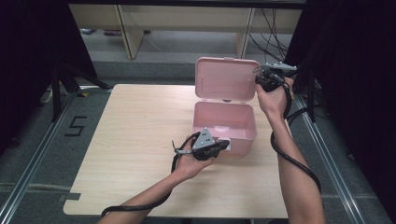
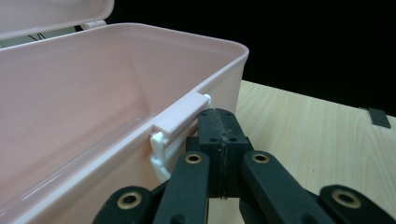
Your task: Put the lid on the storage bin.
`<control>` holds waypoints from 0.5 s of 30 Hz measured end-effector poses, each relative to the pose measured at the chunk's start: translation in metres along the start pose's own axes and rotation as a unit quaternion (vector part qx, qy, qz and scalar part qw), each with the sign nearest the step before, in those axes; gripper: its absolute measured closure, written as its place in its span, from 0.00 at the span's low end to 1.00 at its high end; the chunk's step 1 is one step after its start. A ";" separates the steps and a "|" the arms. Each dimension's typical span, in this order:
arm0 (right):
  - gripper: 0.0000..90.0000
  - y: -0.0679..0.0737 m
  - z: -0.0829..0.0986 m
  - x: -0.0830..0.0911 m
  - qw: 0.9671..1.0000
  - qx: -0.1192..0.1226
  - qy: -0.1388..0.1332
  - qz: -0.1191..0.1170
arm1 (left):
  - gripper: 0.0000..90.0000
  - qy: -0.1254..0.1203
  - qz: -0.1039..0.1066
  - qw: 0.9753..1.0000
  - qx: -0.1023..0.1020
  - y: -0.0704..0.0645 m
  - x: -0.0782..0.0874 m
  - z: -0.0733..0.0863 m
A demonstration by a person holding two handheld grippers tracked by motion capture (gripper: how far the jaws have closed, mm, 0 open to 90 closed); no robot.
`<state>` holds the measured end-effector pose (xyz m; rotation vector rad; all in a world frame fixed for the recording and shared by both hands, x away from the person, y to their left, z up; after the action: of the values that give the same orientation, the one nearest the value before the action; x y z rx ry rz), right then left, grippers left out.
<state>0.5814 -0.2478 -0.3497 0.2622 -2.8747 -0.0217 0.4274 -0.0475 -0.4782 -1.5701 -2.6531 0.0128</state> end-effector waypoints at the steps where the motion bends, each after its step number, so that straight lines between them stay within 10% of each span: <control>1: 1.00 0.000 0.000 0.000 1.000 0.003 -0.001 -0.001 | 1.00 0.001 0.000 1.000 -0.001 0.000 0.000 0.000; 15: 1.00 0.000 0.002 0.006 1.000 0.018 -0.014 -0.003 | 1.00 -0.001 -0.001 1.000 0.001 0.000 0.000 0.000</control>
<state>0.5755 -0.2491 -0.3507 0.2799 -2.9052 0.0254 0.4273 -0.0475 -0.4784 -1.5689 -2.6543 0.0156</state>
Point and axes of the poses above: each handheld gripper's, and its own axes: x roughly backward along the jaws, z roughly out of its underside, y roughly to its left, the point moved 4 cm from there along -x, roughly forward along the jaws, and after that the axes turned 13 degrees about -y, right-handed, at the moved point
